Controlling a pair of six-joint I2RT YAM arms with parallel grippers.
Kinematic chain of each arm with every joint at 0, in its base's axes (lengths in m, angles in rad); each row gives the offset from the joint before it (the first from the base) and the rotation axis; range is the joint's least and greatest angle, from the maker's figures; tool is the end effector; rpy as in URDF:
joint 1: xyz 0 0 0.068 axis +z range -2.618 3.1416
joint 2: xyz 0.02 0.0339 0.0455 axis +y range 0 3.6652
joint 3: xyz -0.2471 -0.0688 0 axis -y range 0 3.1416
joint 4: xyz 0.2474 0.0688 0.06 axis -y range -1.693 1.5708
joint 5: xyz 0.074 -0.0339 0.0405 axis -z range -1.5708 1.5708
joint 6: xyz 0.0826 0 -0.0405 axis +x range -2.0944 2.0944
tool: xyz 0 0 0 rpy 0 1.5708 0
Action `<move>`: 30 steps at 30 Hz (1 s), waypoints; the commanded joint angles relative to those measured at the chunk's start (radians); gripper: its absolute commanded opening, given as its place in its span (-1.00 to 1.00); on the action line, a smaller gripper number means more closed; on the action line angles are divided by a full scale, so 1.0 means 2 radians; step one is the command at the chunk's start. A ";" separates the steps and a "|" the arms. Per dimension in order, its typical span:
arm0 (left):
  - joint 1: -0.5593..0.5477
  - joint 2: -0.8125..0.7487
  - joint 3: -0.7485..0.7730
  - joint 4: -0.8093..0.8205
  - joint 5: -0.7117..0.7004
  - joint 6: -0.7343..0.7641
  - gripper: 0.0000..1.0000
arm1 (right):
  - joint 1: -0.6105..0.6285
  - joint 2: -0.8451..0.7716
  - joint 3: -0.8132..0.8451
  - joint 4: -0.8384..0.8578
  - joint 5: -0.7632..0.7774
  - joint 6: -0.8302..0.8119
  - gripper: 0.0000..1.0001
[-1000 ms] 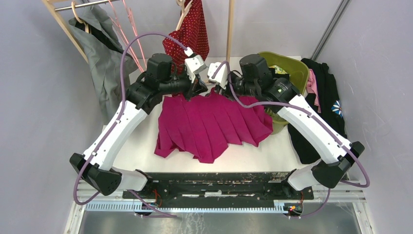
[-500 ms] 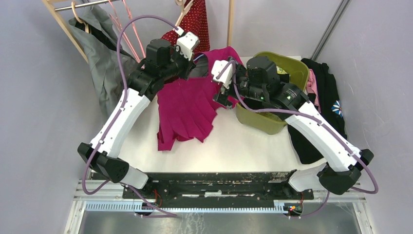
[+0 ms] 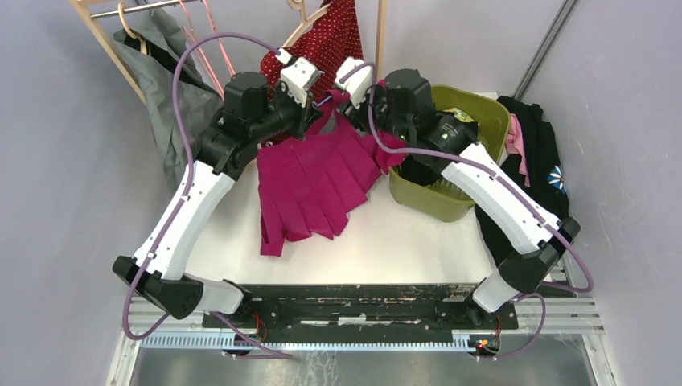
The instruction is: Remove the skirt from the hanger
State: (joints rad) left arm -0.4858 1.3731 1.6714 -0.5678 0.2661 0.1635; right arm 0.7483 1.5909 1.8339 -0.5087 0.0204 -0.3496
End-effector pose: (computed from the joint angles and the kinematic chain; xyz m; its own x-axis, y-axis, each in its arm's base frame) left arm 0.2892 -0.1772 0.4449 -0.1225 0.2423 -0.9624 0.7040 0.7048 0.0878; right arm 0.2956 0.2721 0.4372 0.0473 -0.4234 -0.9047 -0.6915 0.6398 -0.3355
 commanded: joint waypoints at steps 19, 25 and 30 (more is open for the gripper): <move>-0.002 -0.022 -0.003 0.060 0.013 -0.021 -0.94 | -0.003 -0.005 0.008 0.077 -0.067 0.099 0.91; -0.003 -0.029 -0.008 0.061 0.019 -0.023 -0.94 | -0.003 0.015 0.002 0.080 -0.066 0.115 1.00; -0.003 -0.037 -0.012 0.055 0.017 -0.019 -0.94 | -0.003 0.024 -0.005 0.059 -0.017 0.094 0.10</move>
State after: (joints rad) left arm -0.4866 1.3640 1.6146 -0.5720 0.2722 0.1619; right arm 0.7441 1.6379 1.8187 -0.4023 -0.0879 -0.1574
